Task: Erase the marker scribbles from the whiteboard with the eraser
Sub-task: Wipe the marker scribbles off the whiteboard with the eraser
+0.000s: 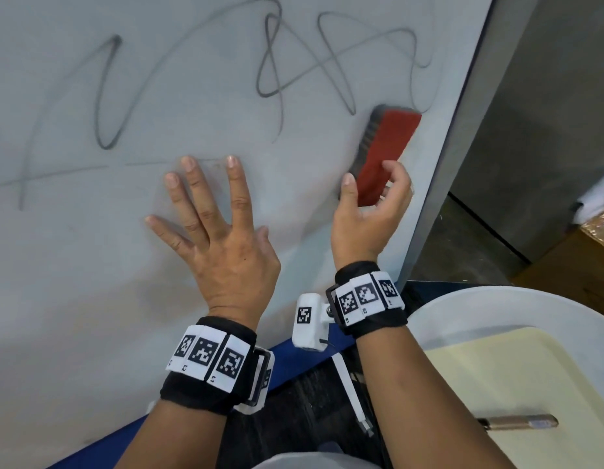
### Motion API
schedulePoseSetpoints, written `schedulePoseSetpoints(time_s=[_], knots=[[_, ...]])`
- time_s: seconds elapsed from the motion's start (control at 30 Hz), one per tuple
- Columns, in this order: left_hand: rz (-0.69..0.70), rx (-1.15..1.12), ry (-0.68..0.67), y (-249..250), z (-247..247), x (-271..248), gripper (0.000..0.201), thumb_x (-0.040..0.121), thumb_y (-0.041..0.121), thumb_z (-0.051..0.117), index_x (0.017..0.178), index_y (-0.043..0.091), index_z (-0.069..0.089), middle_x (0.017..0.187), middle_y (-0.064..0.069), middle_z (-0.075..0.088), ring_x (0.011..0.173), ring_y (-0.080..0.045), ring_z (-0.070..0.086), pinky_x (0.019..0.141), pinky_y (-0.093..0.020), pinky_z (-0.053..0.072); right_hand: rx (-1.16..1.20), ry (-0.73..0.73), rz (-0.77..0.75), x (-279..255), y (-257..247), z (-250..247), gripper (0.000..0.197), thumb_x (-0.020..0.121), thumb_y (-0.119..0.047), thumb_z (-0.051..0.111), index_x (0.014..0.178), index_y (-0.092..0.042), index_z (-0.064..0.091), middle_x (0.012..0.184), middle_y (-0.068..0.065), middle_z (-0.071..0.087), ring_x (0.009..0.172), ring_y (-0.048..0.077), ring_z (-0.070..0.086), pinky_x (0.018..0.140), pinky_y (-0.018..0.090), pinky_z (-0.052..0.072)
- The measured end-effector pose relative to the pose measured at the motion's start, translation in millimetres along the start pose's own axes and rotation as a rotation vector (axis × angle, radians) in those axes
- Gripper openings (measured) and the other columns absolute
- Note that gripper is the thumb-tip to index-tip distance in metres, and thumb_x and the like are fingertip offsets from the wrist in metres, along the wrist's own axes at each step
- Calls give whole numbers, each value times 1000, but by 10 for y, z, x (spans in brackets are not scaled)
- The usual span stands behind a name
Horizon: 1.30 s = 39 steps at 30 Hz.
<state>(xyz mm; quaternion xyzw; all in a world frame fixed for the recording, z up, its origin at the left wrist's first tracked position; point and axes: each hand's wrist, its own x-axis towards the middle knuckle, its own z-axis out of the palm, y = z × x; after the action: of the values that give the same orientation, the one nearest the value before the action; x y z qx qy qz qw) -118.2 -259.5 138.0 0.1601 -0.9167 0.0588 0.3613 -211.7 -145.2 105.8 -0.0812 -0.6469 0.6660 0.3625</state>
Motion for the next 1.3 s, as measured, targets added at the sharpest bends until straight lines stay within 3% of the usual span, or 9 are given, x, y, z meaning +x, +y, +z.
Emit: schedulePoseSetpoints(time_s=[0.13,0.3,0.5,0.73,0.8,0.9,1.07,1.17,1.3], knots=[[8,-7,10,-17,2,4,105,76,29,73,159,18,9,158,-26,5,146,-45,2,111,-72,5,42,67,197,-5,92,21,46,87,-23,71,128,-18,52,117,-5,51,108,20,56,91,35,52],[7,-15,22,5,-20,-1,101,76,25,75,158,19,16,159,-27,9,147,-42,4,112,-72,6,84,120,386,53,126,30,41,92,-22,67,128,-18,48,105,-15,43,97,9,57,71,5,42],[172,-23,-1,123,8,36,95,79,17,72,158,23,20,160,-17,1,149,-34,1,111,-71,3,38,82,307,-22,162,1,44,89,-24,69,128,-19,49,109,-22,44,99,-7,50,78,6,41],[177,21,-82,104,22,38,108,78,22,74,159,27,4,160,-15,-13,148,-32,-12,110,-72,-2,148,204,745,116,317,-79,33,94,-30,63,121,-22,45,123,9,56,84,7,60,59,12,42],[178,20,-80,103,22,38,107,79,23,74,159,26,4,160,-14,-14,148,-32,-12,110,-72,-2,169,207,683,176,197,-55,33,93,-28,65,120,-22,46,123,8,56,86,8,61,64,15,47],[178,18,-77,100,27,47,104,80,23,73,160,26,5,160,-15,-13,148,-34,-9,109,-73,-1,151,131,477,221,32,10,38,88,-29,69,120,-26,49,122,7,55,102,17,61,86,34,55],[179,31,-51,93,48,31,103,81,22,72,159,27,5,160,-13,-18,148,-33,-11,110,-71,-2,141,176,558,139,37,-24,37,89,-32,69,119,-28,50,120,8,55,99,18,62,89,42,56],[182,42,-37,84,58,31,100,82,20,70,159,27,7,160,-13,-18,149,-33,-9,111,-72,1,134,131,404,132,-121,38,41,85,-32,73,120,-28,53,118,1,54,99,16,61,86,38,56],[183,45,-19,79,38,20,103,79,13,72,159,25,9,161,-12,-16,151,-30,-14,112,-71,3,114,36,182,95,-244,36,45,83,-21,77,123,-19,56,117,0,53,99,9,56,80,17,51]])
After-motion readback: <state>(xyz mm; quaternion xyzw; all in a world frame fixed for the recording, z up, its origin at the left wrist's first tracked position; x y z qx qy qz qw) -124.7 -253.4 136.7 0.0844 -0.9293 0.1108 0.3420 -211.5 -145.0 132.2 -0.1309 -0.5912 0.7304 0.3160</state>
